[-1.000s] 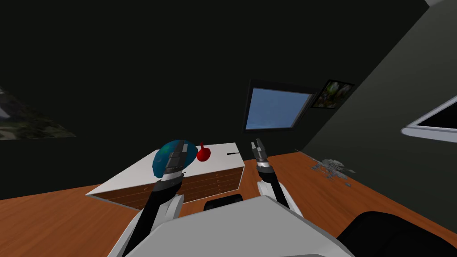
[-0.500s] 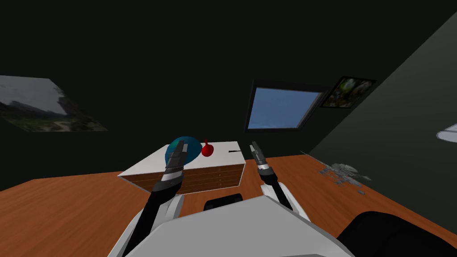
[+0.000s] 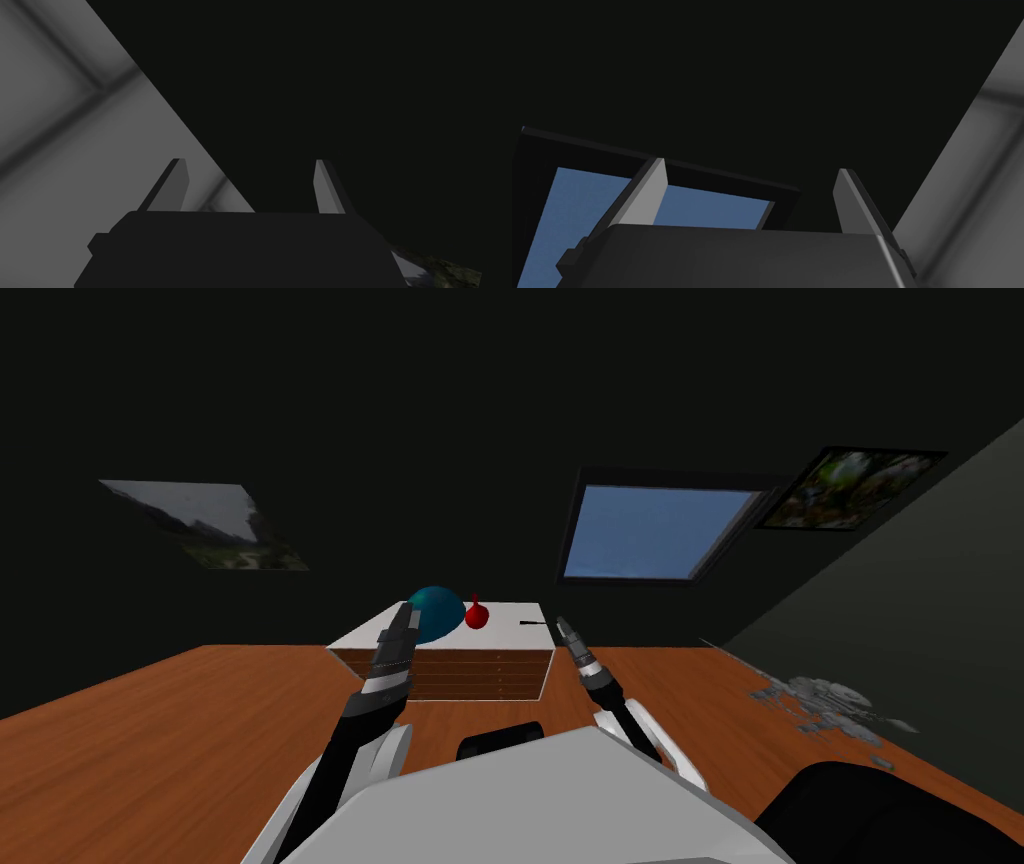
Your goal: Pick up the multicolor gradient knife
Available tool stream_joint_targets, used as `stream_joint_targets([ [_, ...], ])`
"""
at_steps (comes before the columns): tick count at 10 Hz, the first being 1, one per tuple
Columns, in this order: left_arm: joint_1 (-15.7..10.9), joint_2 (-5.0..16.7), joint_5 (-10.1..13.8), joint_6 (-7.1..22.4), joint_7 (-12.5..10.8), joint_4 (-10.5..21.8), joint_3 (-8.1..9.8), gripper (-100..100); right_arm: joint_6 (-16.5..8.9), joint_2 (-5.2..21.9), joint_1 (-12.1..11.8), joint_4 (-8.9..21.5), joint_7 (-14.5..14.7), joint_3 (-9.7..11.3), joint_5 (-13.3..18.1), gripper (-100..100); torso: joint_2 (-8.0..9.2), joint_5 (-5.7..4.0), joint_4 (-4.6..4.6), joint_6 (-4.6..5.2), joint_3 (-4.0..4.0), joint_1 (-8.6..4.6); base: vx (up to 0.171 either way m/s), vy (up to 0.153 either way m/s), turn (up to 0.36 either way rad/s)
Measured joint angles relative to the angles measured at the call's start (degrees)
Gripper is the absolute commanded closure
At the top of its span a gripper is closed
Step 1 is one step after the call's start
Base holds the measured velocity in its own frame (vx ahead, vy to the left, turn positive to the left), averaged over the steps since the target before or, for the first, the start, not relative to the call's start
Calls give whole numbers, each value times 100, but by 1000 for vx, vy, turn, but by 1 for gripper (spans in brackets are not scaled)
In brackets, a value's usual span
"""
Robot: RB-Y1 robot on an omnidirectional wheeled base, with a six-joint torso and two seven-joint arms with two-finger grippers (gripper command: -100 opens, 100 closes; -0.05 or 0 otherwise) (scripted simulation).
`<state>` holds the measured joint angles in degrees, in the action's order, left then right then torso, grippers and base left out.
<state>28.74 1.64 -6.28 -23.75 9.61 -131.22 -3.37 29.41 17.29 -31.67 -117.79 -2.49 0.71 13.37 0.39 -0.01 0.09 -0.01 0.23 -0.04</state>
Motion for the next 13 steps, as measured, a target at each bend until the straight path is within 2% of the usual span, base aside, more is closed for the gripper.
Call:
stream_joint_targets([
  [1, -1, 0, 0, 0, 0, 0, 0, 0, 44, 159, 10, 146, 57, 77, 148, -100, 3, 1, 1, -3, 2, 6, -87, 16, 91],
  [8, 2, 0, 0, 0, 0, 0, 1, 0, 321, 1144, 66, 1103, 247, 308, 679, -100, -16, 0, -3, 5, -9, -3, -74, 23, 184],
  [9, 1, 0, 0, 0, 0, 0, 0, 0, 397, 1289, 113, 1323, 301, 386, 795, -100, -16, 0, -3, 0, -9, 1, -48, 23, 174],
  [13, 1, 0, 0, 0, 0, 0, 1, 0, 501, 1856, 176, 1835, 396, 603, 1128, -100, -25, 0, -5, 1, -14, -2, -40, 23, 218],
])
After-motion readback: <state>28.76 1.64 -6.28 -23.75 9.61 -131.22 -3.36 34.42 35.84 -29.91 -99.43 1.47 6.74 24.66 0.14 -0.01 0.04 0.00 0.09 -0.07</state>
